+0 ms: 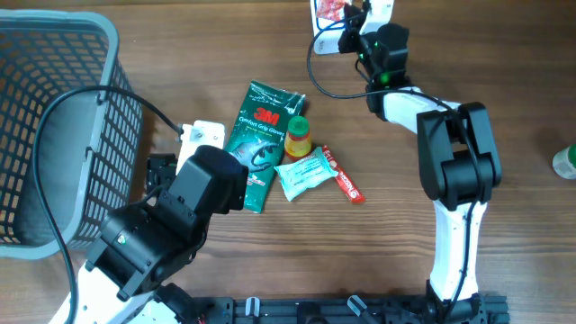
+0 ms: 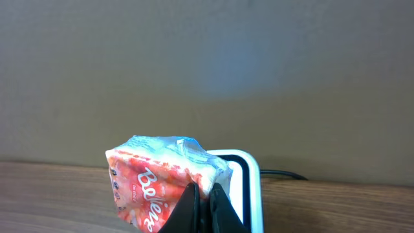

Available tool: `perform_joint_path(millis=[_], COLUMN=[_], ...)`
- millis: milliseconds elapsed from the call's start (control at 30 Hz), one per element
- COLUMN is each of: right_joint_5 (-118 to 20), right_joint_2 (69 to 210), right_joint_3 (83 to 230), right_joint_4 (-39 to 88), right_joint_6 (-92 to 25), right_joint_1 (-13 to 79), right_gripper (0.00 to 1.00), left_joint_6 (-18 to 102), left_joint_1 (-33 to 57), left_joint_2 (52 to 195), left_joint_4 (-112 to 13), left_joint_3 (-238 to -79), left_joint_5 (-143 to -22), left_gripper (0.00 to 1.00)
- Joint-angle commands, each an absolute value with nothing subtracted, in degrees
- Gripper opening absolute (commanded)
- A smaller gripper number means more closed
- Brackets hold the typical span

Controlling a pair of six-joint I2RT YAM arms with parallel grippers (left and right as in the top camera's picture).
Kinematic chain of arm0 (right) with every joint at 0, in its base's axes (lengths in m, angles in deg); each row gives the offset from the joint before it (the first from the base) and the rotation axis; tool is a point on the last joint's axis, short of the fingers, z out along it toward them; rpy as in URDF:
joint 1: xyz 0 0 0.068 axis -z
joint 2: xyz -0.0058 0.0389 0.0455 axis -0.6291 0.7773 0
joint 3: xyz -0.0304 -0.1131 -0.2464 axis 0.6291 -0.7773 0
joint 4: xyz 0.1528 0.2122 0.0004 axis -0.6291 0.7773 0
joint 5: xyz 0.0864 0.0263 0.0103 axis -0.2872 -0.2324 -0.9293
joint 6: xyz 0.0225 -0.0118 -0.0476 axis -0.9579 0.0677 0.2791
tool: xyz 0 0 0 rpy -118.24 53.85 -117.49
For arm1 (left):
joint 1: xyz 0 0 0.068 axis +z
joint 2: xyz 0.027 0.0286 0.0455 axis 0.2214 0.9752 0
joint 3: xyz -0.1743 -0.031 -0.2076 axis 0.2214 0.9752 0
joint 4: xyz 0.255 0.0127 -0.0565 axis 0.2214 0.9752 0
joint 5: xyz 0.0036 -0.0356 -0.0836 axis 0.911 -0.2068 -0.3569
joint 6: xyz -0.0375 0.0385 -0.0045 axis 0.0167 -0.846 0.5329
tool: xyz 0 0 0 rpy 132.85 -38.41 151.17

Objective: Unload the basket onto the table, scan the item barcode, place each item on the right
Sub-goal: 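Carry the tissue box to the white scanner with the right gripper, then carry the tissue box away to the right side of the table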

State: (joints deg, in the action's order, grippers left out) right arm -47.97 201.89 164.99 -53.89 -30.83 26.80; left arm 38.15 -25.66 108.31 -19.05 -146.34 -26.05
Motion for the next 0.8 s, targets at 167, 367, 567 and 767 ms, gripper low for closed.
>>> perform_joint_path(millis=[167, 367, 567, 767], right_joint_5=[-45.6, -42.0, -35.8, -25.4], right_joint_2=[204.3, 201.6, 194.3, 188.2], right_joint_3=[167.9, 168.5, 168.5, 168.5], right_joint_4=[-55.5, -54.3, -45.4, -33.3], right_joint_6=[-29.3, -19.9, -19.7, -19.7], right_joint_1=[26.6, 27.0, 29.9, 34.5], right_gripper=[0.04, 0.04, 0.04, 0.04], left_joint_6=[39.3, 39.3, 39.3, 39.3], left_joint_1=[-25.6, -25.6, -25.6, -25.6], left_joint_2=[108.3, 108.3, 108.3, 108.3], left_joint_4=[-19.2, -19.2, -19.2, -19.2], left_joint_3=[-146.5, -146.5, -146.5, -146.5], left_joint_5=[-26.3, -26.3, -26.3, -26.3], left_gripper=[1.0, 1.0, 1.0, 1.0])
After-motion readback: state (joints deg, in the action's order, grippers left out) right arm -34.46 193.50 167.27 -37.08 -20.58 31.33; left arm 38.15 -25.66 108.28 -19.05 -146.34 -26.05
